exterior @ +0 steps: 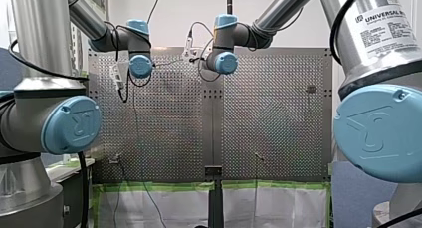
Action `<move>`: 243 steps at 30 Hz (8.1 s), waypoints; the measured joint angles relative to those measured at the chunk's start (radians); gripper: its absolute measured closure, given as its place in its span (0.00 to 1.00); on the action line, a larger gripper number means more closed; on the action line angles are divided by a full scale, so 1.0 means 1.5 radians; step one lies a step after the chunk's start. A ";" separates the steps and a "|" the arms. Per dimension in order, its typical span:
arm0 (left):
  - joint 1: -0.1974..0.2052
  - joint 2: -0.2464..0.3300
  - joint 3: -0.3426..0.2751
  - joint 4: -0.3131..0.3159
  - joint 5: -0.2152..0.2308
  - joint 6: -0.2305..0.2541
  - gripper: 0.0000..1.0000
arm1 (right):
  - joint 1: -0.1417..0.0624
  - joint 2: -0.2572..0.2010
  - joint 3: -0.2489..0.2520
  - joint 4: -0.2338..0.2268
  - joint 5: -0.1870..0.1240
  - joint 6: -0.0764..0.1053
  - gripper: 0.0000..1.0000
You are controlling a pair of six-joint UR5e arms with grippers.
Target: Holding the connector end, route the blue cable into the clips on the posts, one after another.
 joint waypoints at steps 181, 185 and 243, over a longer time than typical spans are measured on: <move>0.274 -0.134 0.199 0.033 0.396 -0.312 0.00 | -0.049 0.153 -0.288 0.114 -0.043 0.031 1.00; 0.273 -0.133 0.199 0.008 0.370 -0.304 0.00 | -0.051 0.153 -0.288 0.114 -0.043 0.031 1.00; 0.217 0.052 0.130 -0.237 0.295 -0.193 0.00 | -0.057 0.154 -0.288 0.127 -0.044 0.029 1.00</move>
